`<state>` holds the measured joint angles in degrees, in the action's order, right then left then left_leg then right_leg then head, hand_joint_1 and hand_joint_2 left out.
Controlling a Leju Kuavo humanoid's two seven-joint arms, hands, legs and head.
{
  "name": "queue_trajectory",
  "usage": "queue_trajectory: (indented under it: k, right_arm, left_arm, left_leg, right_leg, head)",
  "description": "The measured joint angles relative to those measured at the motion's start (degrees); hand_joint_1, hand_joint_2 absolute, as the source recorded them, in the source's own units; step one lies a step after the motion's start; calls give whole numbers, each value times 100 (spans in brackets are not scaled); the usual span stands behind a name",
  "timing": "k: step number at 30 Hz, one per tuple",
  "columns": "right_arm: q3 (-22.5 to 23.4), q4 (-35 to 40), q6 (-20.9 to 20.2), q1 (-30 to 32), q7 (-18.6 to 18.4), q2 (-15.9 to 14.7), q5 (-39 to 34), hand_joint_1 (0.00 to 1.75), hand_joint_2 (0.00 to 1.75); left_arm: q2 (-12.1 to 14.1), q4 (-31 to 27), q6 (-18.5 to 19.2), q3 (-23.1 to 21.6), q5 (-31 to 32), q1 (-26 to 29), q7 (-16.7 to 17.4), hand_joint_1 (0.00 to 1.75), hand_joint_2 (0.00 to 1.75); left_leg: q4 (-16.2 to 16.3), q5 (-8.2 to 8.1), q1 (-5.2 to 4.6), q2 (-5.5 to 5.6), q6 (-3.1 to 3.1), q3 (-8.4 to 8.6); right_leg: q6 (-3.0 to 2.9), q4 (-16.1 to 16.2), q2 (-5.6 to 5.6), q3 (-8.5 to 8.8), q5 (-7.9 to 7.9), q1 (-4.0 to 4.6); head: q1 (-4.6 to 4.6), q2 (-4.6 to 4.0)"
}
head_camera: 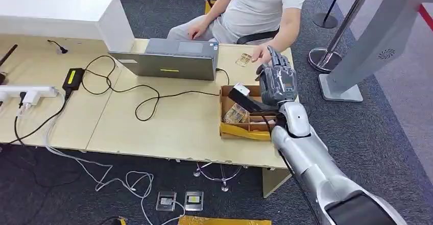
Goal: Pass the card to the sensor for recognition and then transmit it.
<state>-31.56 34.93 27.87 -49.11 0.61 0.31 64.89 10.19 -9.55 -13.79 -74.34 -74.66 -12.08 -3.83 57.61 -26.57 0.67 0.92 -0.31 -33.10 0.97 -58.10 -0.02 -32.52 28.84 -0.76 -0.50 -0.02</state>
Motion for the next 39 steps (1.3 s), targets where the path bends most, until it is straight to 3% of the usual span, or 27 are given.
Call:
queue_trajectory:
  k: [8,9,14,15,27,31,33,39]
  right_arm:
    - [0,-232,0,55,-81,-72,77,175,175]
    - [0,-245,2,58,-83,-85,96,0,175]
    - [0,-287,133,86,-173,-142,249,0,175]
    - [0,-295,129,85,-177,-149,251,0,0]
    - [4,-315,-35,46,142,-175,68,0,0]
    - [247,-313,-790,-114,700,-227,-1210,0,0]
    - [428,-291,-907,-230,979,-288,-1711,0,0]
    - [796,-59,-1395,-885,988,-735,-2332,0,0]
  left_arm:
    - [-7,0,-24,-15,24,18,0,0,0]
    - [-7,0,-13,-20,24,18,0,0,0]
    - [-7,0,4,-26,20,20,-4,0,0]
    - [-7,0,4,-26,17,24,-9,0,0]
    - [11,0,11,-24,-28,75,-22,0,0]
    - [13,0,13,-24,-72,107,-77,0,0]
    - [26,2,17,-24,-105,147,-111,0,0]
    - [85,7,24,-24,-140,224,-74,0,0]
  left_leg:
    - [0,0,0,-1,0,-1]
    - [0,0,0,-1,0,-1]
    - [0,0,0,-1,0,-1]
    - [0,0,0,-1,-1,-1]
    - [0,0,0,-1,0,-1]
    - [1,0,0,0,0,-1]
    - [1,1,-1,-1,1,0]
    - [4,1,-3,-1,1,0]
  right_leg:
    - [0,0,1,-3,0,0]
    - [0,0,1,-3,0,0]
    - [0,0,2,-2,0,0]
    - [0,0,2,-2,0,0]
    - [0,0,2,-1,0,0]
    - [0,0,0,0,-1,0]
    - [1,0,2,-2,-1,-1]
    - [1,1,1,-6,-2,-4]
  head:
    - [0,0]
    - [0,0]
    - [2,0]
    - [0,0]
    - [0,0]
    - [0,0]
    - [0,0]
    - [2,0]
